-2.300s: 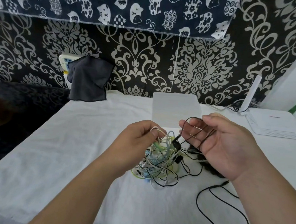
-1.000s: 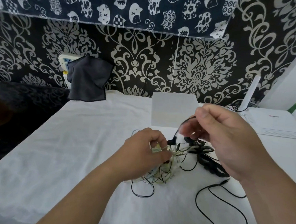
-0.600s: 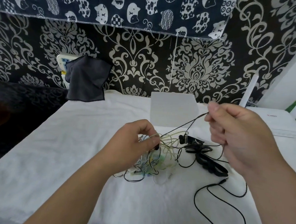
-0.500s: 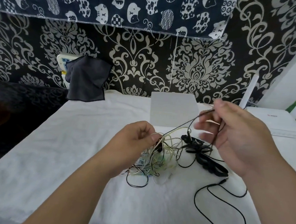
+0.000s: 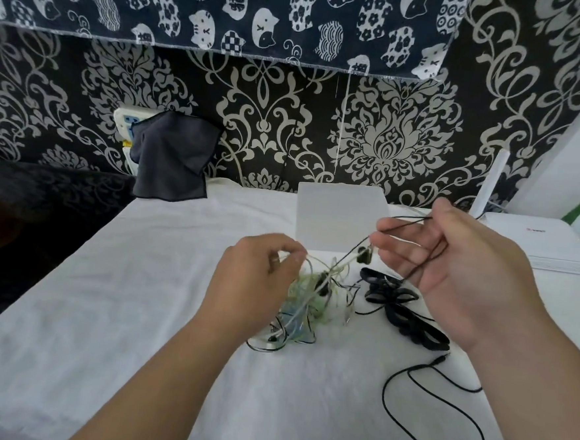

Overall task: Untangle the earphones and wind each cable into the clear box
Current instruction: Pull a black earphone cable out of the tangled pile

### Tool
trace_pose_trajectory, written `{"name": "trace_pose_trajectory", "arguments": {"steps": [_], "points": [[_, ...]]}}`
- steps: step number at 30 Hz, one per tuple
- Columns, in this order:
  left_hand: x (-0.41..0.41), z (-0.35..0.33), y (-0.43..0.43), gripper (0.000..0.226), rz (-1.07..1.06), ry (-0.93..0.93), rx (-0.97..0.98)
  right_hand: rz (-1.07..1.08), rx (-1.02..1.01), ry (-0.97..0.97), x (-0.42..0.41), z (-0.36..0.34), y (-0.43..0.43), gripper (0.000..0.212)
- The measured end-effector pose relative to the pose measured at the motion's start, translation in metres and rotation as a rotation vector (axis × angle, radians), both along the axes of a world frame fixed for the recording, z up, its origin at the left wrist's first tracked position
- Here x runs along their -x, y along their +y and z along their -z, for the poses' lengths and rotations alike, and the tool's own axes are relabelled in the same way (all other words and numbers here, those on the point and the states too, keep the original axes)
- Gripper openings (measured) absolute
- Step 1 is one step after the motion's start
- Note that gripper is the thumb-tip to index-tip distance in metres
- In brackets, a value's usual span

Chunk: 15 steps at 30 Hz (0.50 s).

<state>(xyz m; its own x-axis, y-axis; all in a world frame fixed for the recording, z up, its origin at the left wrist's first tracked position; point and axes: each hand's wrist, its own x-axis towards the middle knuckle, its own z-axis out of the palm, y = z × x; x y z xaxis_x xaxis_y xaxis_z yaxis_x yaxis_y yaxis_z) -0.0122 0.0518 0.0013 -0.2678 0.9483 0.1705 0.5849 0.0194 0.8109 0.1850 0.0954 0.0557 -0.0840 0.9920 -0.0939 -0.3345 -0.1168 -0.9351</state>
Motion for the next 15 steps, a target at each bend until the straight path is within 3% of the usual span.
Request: {"name": "trace_pose_trajectory", "arguments": {"steps": [4, 11, 15], "points": [[-0.005, -0.002, -0.004, 0.01, 0.103, -0.148, 0.146, -0.156, -0.043, 0.138, 0.009, -0.005, -0.008, 0.047], [-0.015, -0.008, -0.009, 0.025, 0.226, -0.182, 0.186, -0.305, -0.037, 0.243, 0.015, -0.006, -0.014, 0.035], [-0.019, -0.008, -0.008, 0.016, 0.198, -0.187, 0.124, -0.315, -0.055, 0.254, 0.016, -0.006, -0.015, 0.04]]}}
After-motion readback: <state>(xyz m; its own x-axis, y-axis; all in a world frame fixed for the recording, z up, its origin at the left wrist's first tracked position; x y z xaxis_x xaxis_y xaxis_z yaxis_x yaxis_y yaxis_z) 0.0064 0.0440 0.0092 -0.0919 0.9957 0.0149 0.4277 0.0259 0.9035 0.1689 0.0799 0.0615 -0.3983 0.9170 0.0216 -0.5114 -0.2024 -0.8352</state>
